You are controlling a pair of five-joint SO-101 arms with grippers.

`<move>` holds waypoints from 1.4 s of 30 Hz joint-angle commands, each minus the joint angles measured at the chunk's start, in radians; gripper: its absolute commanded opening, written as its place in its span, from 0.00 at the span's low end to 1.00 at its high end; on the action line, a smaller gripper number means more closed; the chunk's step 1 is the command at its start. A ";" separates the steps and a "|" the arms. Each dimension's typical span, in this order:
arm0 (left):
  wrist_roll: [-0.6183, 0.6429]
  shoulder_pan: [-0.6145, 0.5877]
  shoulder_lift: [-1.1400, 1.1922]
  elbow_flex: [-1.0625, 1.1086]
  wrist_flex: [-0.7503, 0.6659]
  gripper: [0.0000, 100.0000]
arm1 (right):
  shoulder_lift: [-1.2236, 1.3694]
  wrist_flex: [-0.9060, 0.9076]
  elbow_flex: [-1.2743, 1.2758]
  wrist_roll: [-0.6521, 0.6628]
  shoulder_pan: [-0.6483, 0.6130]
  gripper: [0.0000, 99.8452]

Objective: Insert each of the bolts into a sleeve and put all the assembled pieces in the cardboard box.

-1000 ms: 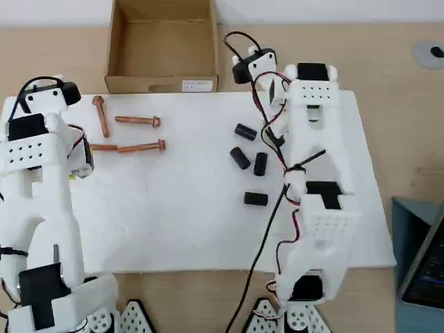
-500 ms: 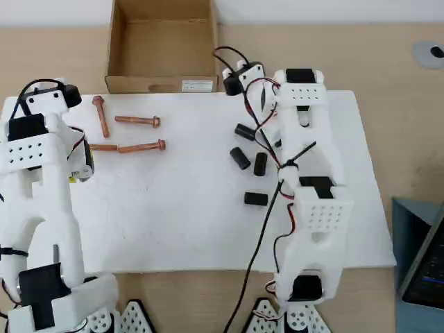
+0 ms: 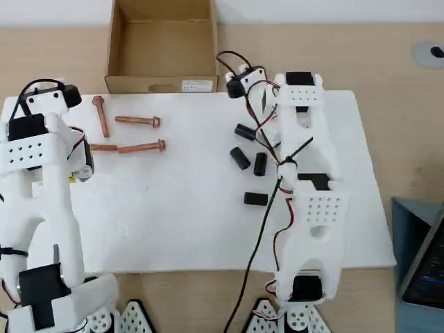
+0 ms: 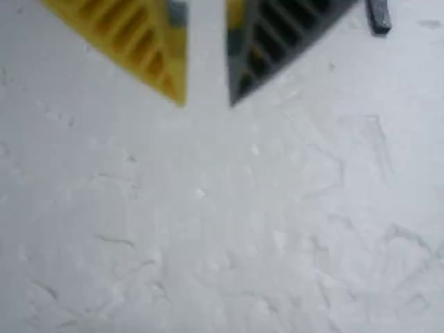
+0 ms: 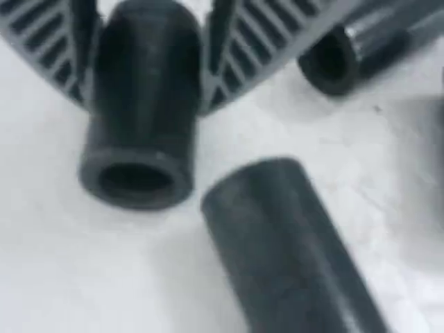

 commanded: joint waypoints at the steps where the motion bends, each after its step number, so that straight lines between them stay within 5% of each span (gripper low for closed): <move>1: -0.003 0.008 -0.004 -0.044 0.006 0.05 | 0.001 0.005 -0.018 0.005 -0.018 0.01; 11: -0.002 0.011 -0.012 -0.104 0.101 0.05 | 0.001 0.344 -0.495 -0.003 -0.013 0.01; 16: -0.002 0.012 -0.008 -0.175 0.138 0.05 | -0.067 0.351 -0.591 -0.051 0.015 0.01; 24: -0.009 0.048 -0.004 -0.229 0.149 0.05 | -0.349 0.351 -0.361 -0.071 0.027 0.01; 35: -0.190 0.278 0.033 -0.364 0.207 0.05 | -0.839 0.348 0.048 -0.178 0.039 0.01; 42: -0.345 0.301 0.231 -0.499 0.207 0.05 | -1.101 0.331 0.348 -0.198 0.039 0.01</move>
